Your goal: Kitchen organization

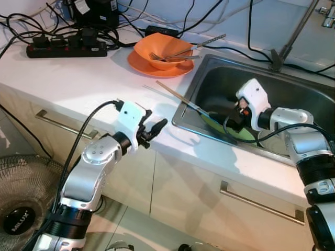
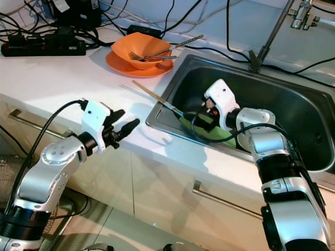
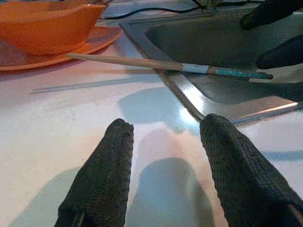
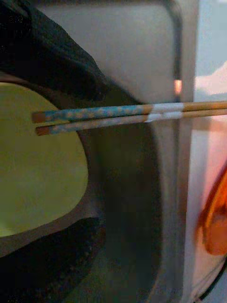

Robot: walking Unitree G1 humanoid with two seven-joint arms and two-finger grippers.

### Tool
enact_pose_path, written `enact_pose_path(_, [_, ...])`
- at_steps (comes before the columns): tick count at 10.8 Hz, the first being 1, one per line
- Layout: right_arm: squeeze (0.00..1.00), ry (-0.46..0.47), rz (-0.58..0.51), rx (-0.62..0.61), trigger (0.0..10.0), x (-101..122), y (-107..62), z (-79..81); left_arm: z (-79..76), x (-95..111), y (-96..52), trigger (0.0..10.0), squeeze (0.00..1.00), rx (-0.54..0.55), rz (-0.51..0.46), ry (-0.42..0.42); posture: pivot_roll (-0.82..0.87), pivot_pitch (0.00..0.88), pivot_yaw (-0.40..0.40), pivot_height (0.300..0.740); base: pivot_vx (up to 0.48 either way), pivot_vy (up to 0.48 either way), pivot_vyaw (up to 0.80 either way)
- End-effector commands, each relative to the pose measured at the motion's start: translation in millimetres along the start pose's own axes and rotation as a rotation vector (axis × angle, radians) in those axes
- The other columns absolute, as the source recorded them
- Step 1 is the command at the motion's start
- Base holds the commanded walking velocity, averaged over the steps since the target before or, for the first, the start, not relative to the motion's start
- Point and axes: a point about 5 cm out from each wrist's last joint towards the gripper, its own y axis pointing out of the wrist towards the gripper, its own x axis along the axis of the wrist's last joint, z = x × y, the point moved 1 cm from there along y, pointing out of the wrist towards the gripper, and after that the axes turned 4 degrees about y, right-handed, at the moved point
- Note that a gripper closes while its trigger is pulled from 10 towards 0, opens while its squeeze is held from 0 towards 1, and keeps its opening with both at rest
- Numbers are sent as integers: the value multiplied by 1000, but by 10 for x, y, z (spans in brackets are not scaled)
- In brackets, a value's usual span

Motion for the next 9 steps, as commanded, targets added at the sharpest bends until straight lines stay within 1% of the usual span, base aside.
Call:
enact_pose_path(1, [0,-34,12,-10,10000,38,-11,-45,-47,65,0,10000,0,-28,-12,24,-41,40,-106,740,0,0,0])
enact_pose_path(4, [0,-58,43,-10,10000,-1,41,-23,-67,87,-22,10000,0,-39,-9,28,-32,53,-112,740,0,0,0])
enact_pose_path(9, [0,-91,64,16,10000,4,95,-22,-61,126,-25,10000,0,-35,-6,34,-24,61,-120,740,0,0,0])
